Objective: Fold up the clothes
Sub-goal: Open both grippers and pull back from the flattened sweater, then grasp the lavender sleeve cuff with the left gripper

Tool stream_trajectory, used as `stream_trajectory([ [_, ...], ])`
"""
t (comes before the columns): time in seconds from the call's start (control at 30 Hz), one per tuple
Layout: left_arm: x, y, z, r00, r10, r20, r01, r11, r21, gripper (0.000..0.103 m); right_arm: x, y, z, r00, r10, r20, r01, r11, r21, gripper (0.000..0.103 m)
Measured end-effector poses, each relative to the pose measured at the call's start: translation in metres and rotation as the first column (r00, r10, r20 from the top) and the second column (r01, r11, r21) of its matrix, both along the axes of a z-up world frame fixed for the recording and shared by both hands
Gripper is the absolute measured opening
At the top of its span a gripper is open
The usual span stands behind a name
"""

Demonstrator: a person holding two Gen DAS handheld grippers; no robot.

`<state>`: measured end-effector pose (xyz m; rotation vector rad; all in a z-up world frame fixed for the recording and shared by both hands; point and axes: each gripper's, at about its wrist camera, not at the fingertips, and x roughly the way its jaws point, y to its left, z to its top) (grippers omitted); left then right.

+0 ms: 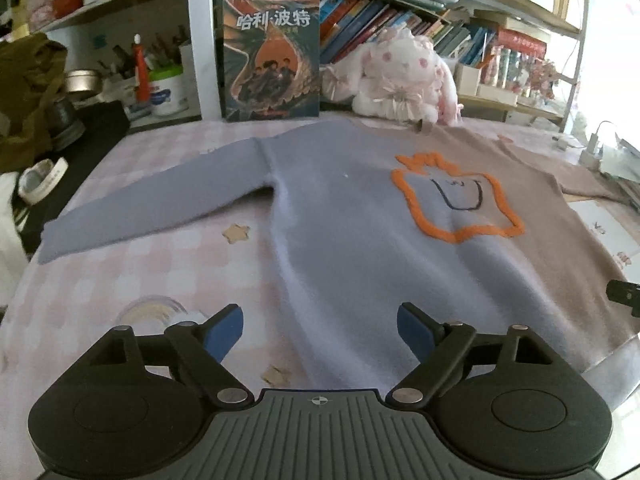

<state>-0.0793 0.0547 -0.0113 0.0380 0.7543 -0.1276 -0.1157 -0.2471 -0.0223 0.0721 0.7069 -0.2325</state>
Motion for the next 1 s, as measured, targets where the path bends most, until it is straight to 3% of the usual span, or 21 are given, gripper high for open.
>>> stream_trajectory([
  [0.23, 0.010, 0.044, 0.000, 0.997, -0.081, 0.013, 0.081, 0.997, 0.004, 0.087, -0.010, 0.064, 0.001, 0.999, -0.037, -0.001, 0.037, 0.999, 0.004, 0.101],
  [0.47, 0.019, 0.096, -0.001, 0.999, -0.033, 0.019, 0.034, 0.999, -0.019, 0.087, -0.011, 0.112, -0.003, 0.999, -0.041, -0.012, 0.041, 0.999, -0.001, 0.101],
  [0.73, 0.048, 0.170, 0.002, 0.987, 0.146, 0.066, -0.143, 0.989, -0.043, 0.087, -0.006, 0.141, 0.000, 1.000, 0.011, -0.003, -0.011, 1.000, -0.024, 0.101],
  [1.0, 0.085, 0.226, -0.008, 0.935, 0.354, 0.021, -0.348, 0.927, -0.140, 0.087, -0.006, 0.148, 0.007, 0.999, 0.047, -0.005, -0.047, 0.998, -0.037, 0.101],
])
